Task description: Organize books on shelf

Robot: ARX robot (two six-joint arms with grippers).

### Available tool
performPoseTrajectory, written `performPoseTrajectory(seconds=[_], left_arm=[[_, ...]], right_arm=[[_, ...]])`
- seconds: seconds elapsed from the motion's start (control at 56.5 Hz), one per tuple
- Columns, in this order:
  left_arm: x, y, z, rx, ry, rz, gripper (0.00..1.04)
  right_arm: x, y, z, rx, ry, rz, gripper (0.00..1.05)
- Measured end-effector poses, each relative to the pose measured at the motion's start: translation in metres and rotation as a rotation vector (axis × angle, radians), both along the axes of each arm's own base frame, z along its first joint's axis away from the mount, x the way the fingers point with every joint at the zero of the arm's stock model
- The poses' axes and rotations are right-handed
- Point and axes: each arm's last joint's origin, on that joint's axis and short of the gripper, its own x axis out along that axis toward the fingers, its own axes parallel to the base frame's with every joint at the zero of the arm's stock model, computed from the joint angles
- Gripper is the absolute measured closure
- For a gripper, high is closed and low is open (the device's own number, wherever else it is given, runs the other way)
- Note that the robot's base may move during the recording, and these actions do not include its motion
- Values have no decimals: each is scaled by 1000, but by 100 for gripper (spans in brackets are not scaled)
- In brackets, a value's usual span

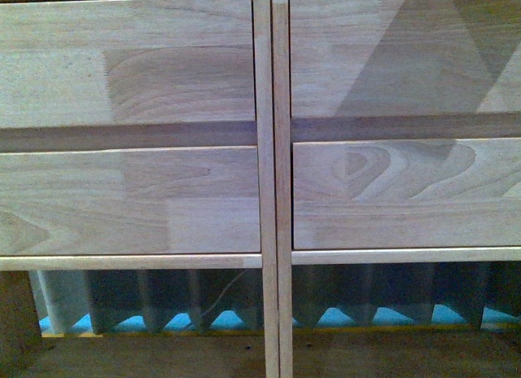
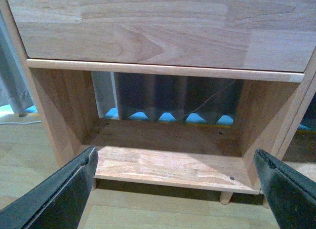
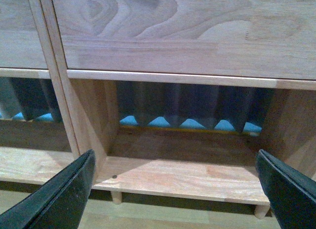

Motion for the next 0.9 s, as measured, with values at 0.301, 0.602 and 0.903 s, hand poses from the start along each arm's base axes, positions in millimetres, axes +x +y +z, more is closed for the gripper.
performPoseTrajectory(seconds=[0.301,0.602,0.903], left_arm=[[0,0,0,0,0,0,7],[0,0,0,0,0,0,7],[0,0,0,0,-1,0,7]], right_arm=[[0,0,0,1,0,0,7],[0,0,0,3,0,0,7],[0,0,0,12,7,15,7]])
